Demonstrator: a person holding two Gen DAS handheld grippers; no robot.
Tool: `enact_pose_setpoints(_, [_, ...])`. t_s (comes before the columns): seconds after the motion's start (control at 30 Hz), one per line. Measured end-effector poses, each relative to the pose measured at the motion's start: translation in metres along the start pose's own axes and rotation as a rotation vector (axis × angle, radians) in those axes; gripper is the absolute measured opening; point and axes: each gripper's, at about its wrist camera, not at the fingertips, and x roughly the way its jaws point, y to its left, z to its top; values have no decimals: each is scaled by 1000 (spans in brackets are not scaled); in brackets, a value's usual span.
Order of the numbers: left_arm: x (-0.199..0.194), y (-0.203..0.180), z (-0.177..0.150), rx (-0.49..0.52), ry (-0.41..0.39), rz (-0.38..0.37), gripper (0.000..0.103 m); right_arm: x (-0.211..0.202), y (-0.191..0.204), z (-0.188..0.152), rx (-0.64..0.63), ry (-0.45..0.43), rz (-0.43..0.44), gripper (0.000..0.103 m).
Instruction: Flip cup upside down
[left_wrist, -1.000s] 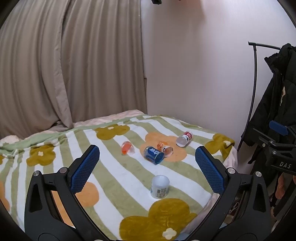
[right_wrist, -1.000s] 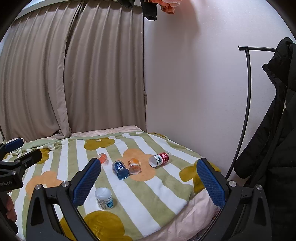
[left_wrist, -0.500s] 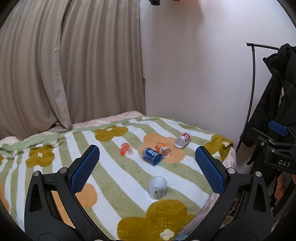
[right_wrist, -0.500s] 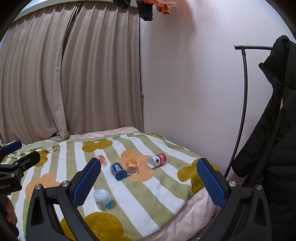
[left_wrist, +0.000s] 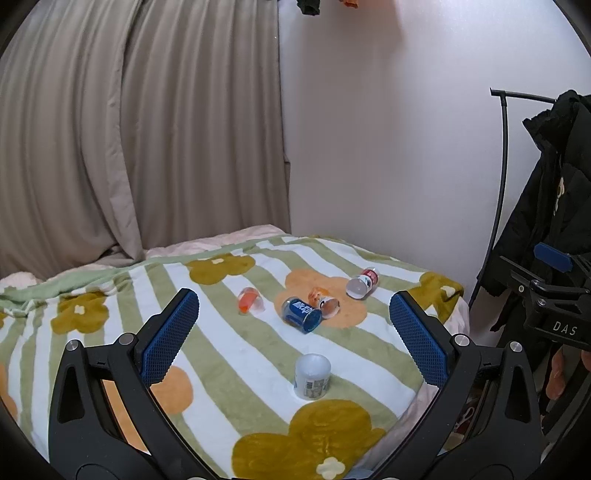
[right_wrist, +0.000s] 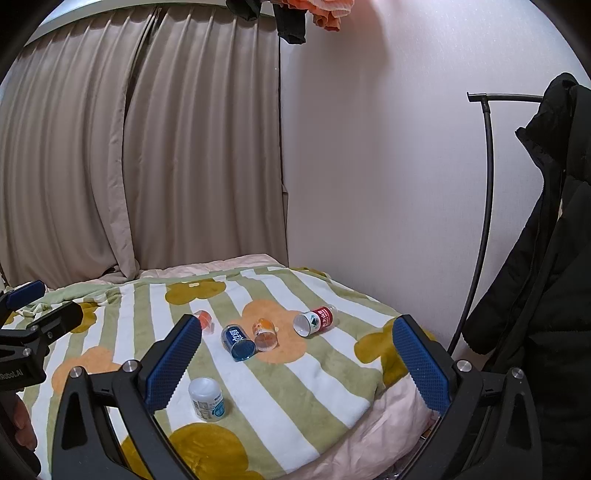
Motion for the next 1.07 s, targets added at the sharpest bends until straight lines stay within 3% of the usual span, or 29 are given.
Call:
enact_pose_setpoints(0.63, [-1,0,0,2,0,-3,103,0,0,0,0,1,1,103])
enact_pose_setpoints(1.07, [-7,-2,-2,19,-62,46,103,0,0,1,-3,6,-5,103])
